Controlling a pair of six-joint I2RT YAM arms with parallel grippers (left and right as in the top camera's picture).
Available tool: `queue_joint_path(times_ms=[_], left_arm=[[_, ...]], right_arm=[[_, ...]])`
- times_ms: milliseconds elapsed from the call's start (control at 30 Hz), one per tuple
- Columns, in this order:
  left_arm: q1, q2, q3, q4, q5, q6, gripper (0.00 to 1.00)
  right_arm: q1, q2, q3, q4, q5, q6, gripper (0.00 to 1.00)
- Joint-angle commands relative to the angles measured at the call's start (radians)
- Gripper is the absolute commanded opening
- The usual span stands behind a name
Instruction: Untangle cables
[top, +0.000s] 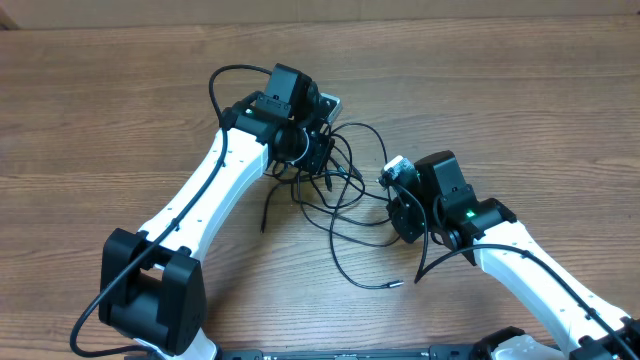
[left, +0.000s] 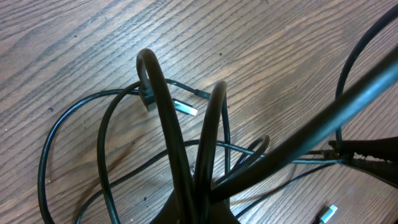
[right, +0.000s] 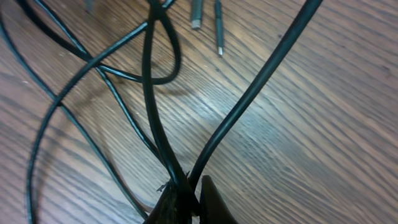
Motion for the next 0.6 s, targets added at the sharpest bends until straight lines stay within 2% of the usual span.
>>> queue_joint_path(times_ms=[0,67,133,200,233,267,567], left_arm=[[0.002,0.009,-0.001,0.003,0.012,0.011,0.08],[0.002,0.009,-0.001,0.003,0.012,0.011,0.21],[0.002,0.009,-0.001,0.000,0.012,0.011,0.28],[0.002,0.009,-0.001,-0.002,0.012,0.011,0.61],[0.002,0.009,-0.001,-0.003,0.011,0.011,0.94],[0.002,0.009,-0.001,-0.003,0.011,0.011,1.00],[0.002,0.009,-0.001,-0.021,0.010,0.011,0.99]], right_arm=[[0.003,-0.026,-0.004,0.017,-0.072,0.029,0.04],[0.003,-0.046,-0.004,0.019,-0.072,0.056,0.04],[0.003,-0.079,-0.004,0.020,-0.072,0.087,0.04],[0.003,-0.118,-0.004,0.021,-0.071,0.116,0.04],[0.003,-0.148,-0.003,0.021,-0.071,0.135,0.04],[0.003,-0.172,-0.003,0.022,-0.071,0.149,0.04],[0.003,-0.530,0.042,0.027,0.008,0.320,0.04]])
